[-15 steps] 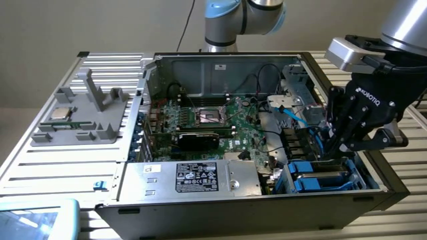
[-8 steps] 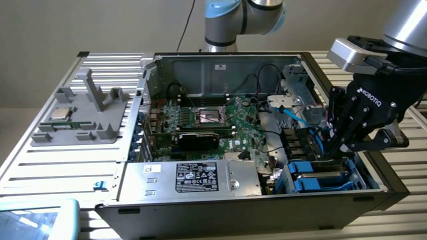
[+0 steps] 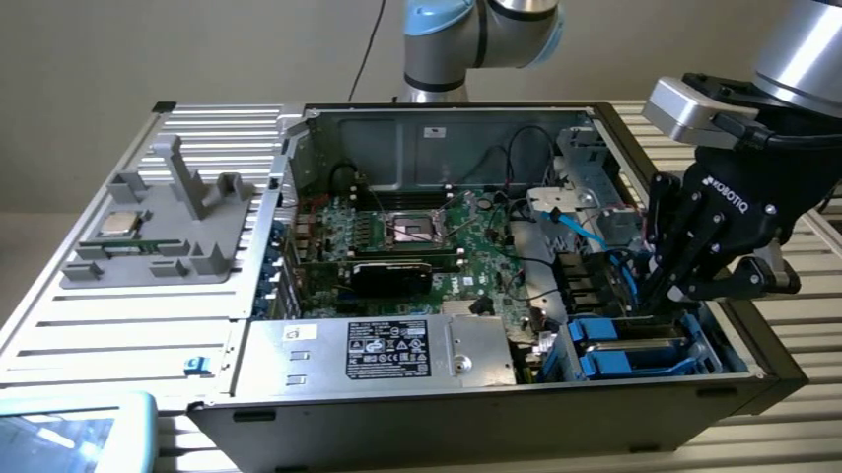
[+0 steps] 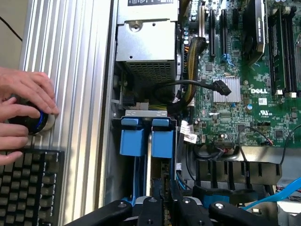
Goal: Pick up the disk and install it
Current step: 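Insert the first disk wire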
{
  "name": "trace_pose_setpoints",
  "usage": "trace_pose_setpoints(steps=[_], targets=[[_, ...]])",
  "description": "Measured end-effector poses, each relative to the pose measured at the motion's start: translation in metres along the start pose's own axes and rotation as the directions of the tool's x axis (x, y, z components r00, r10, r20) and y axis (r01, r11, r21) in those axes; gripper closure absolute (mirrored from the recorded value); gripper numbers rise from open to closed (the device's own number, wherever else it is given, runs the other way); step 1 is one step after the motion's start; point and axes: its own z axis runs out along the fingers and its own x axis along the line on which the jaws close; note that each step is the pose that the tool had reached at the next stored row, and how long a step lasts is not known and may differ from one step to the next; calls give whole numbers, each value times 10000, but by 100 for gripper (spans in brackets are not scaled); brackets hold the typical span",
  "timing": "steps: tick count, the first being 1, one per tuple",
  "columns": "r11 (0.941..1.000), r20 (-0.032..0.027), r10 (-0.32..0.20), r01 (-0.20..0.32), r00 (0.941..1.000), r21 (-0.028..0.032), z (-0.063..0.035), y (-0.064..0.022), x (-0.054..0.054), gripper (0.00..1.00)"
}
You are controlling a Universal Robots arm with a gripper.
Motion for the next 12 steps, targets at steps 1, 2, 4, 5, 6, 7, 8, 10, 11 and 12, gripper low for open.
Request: trace_pose_setpoints(steps=[1, 2, 4, 5, 6, 7, 8, 10, 11, 12], targets=[[10000, 4, 3, -3, 10000, -23, 2, -3, 1, 83], [10000, 7, 18, -18, 10000, -43, 5, -4, 1, 83], [10000, 15, 61, -61, 10000, -60, 16, -7, 0, 83], [10000, 12, 77, -77, 10000, -61, 17, -7, 0, 83], [9999, 10, 83, -82, 10000, -62, 17, -8, 0, 83], [9999, 5, 89, -89, 10000, -64, 20, -10, -1, 83], [9999, -7, 99, -99, 10000, -65, 23, -11, -1, 83], [9999, -77, 125, -126, 9999, -67, 32, -12, -4, 83], [9999, -106, 137, -137, 9999, -67, 35, -13, -6, 83], [9999, -116, 147, -148, 9998, -68, 38, -14, -7, 83]])
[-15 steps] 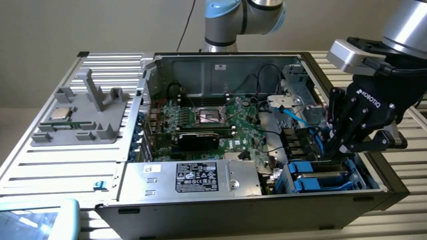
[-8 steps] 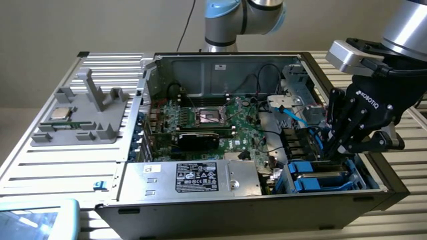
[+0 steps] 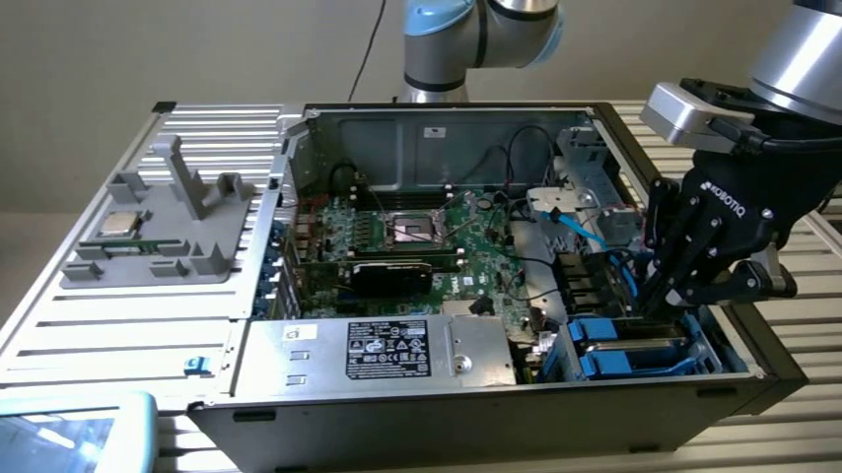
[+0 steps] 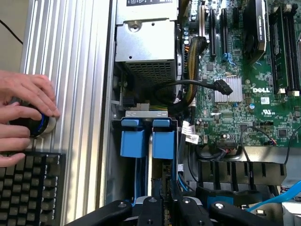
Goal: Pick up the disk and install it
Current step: 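Insert the first disk wire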
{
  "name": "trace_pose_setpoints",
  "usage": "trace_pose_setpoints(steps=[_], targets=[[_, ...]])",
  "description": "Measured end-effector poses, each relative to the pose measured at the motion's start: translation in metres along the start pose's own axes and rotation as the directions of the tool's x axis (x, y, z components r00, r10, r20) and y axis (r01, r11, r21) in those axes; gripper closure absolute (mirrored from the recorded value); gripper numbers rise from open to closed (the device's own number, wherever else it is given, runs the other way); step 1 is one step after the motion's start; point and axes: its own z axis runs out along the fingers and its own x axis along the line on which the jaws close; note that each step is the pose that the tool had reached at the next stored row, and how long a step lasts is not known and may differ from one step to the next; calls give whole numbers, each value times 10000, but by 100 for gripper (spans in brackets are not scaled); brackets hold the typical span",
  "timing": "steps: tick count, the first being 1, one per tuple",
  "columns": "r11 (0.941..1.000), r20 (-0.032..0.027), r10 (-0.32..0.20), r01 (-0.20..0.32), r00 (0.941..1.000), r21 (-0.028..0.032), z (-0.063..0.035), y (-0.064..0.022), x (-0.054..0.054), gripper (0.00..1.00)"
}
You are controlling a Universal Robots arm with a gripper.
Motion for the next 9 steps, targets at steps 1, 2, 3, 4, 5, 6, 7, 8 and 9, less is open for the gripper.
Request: trace_pose_setpoints(steps=[1, 2, 3, 4, 5, 6, 7, 8, 9], targets=[[10000, 0, 21, -21, 10000, -3, 2, 0, -1, 83], [10000, 4, 49, -49, 10000, -7, 6, -1, -1, 83], [10000, 8, 71, -71, 10000, -10, 11, -2, -2, 83], [10000, 9, 78, -78, 10000, -12, 12, -2, -2, 83], [10000, 9, 78, -78, 10000, -19, 12, -2, -2, 83], [10000, 10, 77, -77, 10000, -36, 14, -3, -2, 83], [10000, 12, 82, -82, 10000, -56, 17, -4, -2, 83], [9999, 14, 96, -96, 10000, -72, 21, -4, -3, 83], [9999, 16, 111, -111, 9999, -87, 23, -6, -3, 83]])
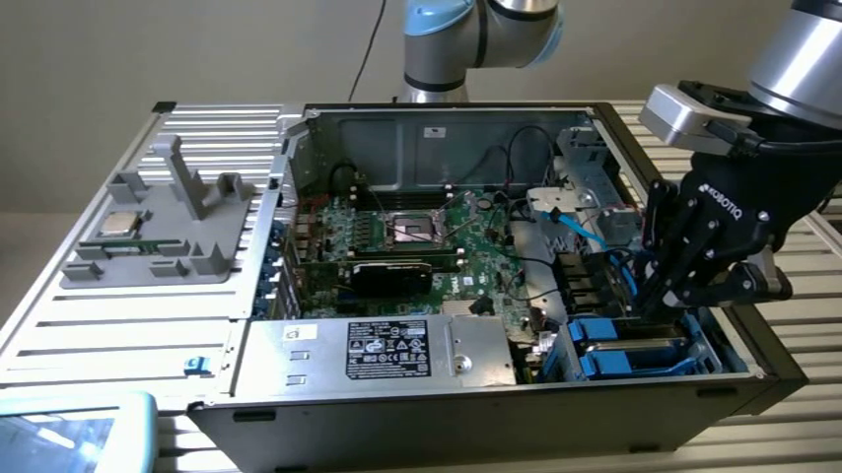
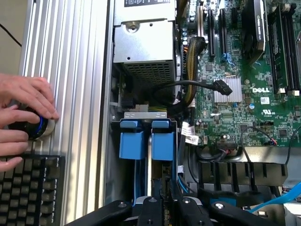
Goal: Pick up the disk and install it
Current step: 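Insert the first disk wire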
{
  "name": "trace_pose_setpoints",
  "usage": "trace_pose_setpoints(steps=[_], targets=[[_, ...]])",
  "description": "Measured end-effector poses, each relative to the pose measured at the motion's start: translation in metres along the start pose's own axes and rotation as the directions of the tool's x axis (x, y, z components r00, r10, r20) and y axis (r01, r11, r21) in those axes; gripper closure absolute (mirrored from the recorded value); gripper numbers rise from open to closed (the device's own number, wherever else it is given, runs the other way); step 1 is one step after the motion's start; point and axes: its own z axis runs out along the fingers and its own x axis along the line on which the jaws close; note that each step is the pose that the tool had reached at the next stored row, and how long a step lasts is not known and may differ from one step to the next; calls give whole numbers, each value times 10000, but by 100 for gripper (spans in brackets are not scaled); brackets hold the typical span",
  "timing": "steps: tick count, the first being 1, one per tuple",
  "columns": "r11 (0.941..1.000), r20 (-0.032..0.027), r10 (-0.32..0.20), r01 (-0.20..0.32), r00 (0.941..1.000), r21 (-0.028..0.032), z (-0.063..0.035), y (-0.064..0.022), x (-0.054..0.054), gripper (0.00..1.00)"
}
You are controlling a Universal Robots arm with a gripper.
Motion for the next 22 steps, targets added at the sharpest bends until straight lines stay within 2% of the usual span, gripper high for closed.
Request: trace_pose_setpoints(steps=[14, 20, 22], targets=[[9999, 17, 103, -103, 9999, -16, 46, -17, -9, 83], [9999, 28, 149, -149, 9999, 41, 59, -19, -43, 83], [9999, 29, 166, -167, 9999, 42, 60, -20, -43, 83]])
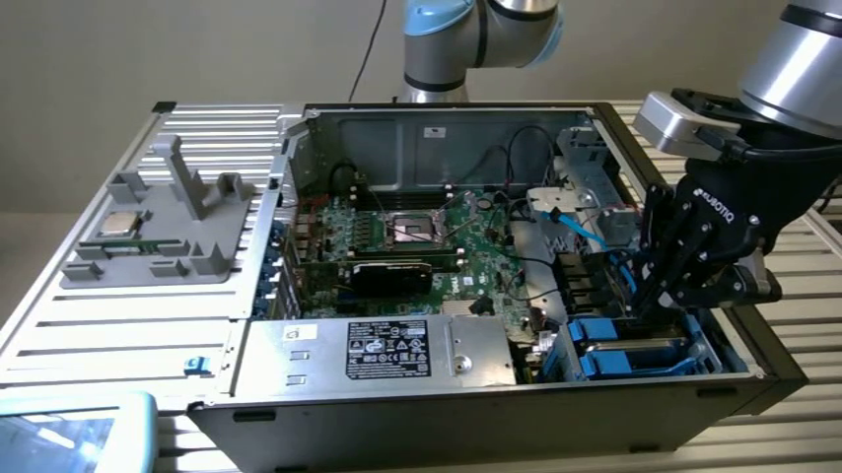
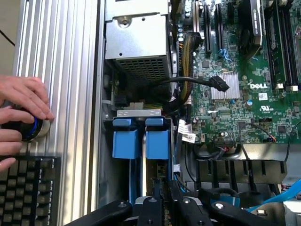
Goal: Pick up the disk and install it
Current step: 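Insert the first disk wire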
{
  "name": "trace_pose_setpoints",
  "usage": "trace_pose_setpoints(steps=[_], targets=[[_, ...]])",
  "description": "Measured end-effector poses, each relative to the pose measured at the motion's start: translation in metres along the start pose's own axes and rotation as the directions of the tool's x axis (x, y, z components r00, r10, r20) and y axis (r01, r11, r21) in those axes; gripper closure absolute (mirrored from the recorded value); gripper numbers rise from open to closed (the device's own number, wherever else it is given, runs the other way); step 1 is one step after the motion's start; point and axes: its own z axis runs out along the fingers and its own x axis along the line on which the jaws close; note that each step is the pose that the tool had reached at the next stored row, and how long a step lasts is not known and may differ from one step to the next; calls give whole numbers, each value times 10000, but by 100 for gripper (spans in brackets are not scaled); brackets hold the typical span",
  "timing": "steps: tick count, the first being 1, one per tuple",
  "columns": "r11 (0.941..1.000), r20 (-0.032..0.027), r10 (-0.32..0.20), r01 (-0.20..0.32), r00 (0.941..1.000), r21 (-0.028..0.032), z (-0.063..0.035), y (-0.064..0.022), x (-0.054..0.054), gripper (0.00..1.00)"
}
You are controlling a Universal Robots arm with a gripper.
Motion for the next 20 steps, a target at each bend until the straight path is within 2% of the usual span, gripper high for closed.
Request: trace_pose_setpoints(steps=[11, 20], targets=[[9999, 29, 171, -170, 9999, -19, 26, -14, -3, 83], [9997, 43, 258, -258, 9997, 0, 43, -18, 2, 83]])
